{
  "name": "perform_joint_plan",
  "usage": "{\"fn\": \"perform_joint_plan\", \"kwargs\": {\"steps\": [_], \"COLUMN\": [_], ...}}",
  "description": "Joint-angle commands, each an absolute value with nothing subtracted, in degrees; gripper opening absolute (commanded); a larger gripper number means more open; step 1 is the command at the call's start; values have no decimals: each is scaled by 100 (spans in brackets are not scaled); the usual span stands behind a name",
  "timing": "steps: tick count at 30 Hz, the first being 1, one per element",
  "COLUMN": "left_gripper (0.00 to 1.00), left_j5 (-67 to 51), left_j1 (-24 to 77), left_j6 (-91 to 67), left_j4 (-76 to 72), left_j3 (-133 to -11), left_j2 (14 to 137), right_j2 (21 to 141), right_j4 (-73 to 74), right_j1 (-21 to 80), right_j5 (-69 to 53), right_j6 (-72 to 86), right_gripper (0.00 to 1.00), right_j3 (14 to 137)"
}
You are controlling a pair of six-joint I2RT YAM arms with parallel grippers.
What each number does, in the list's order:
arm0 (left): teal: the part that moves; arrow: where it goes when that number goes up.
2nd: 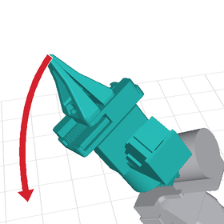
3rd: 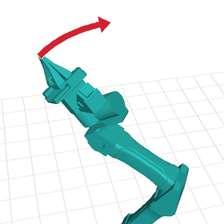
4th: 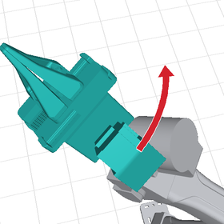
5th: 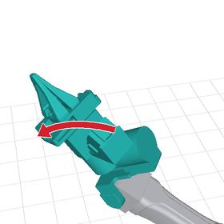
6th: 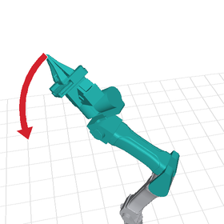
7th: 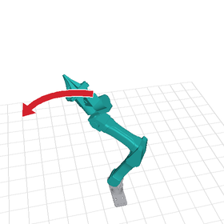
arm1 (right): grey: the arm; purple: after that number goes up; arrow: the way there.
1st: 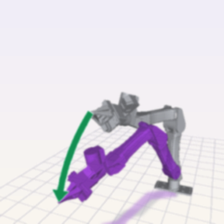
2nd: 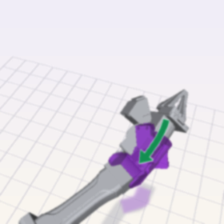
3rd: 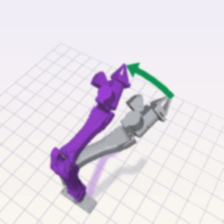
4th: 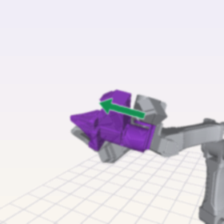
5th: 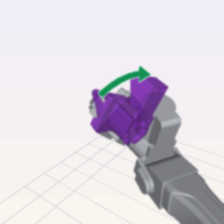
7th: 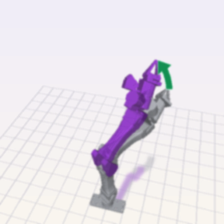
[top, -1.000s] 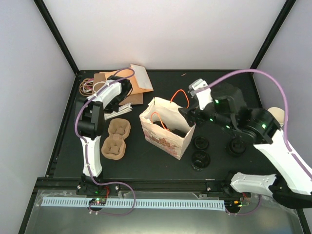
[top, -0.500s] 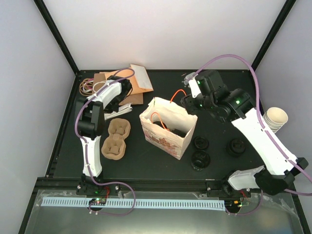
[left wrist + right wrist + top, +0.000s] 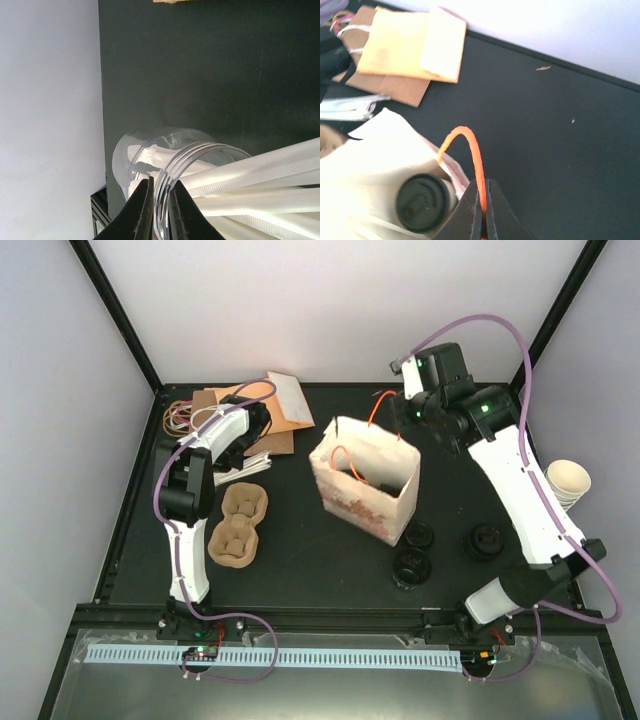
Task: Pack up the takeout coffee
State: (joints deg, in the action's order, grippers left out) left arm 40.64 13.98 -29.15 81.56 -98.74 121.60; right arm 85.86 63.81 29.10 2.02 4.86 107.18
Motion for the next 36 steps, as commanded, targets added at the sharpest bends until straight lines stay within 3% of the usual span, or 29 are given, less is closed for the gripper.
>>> {"fn": "perform_joint_plan", "kwargs": {"steps": [1,9,16,18,24,30,36], "left_gripper": [2,2,2,2,1,2,2], "left_j5": [3377,3357,3351,3336,3319,3283,3288], "left_j1": [1362,1362,1354,1354,1354,1353,1358], "left_j6": [-3026,-2999,-2982,-2980,-2986,-2982,-2979], "left_j4": [7422,7392,7387,7389,7400,7396,7411], "left_j3": [-9793,-9772,-9810,-9818,-9820,-9820,-9823], "left_j2": [12243,12238,12249,12251,12235,12243,12265], "right_j2": [9034,9817,10005,10079,10166,10303,9271], "right_j4": [6196,6170,6139,6200,6339,6829,5776], "right_j1": [2531,1920,1682,1687,1683,1749,2860], "right_j5": [167,166,233,198,270,-145,-668], "right_j6": [495,496,407,417,375,438,91], "right_gripper": [1,4,28,45,70,79,85], "right_j3": [11419,12034,12127,12273,12965,14071,12473]}}
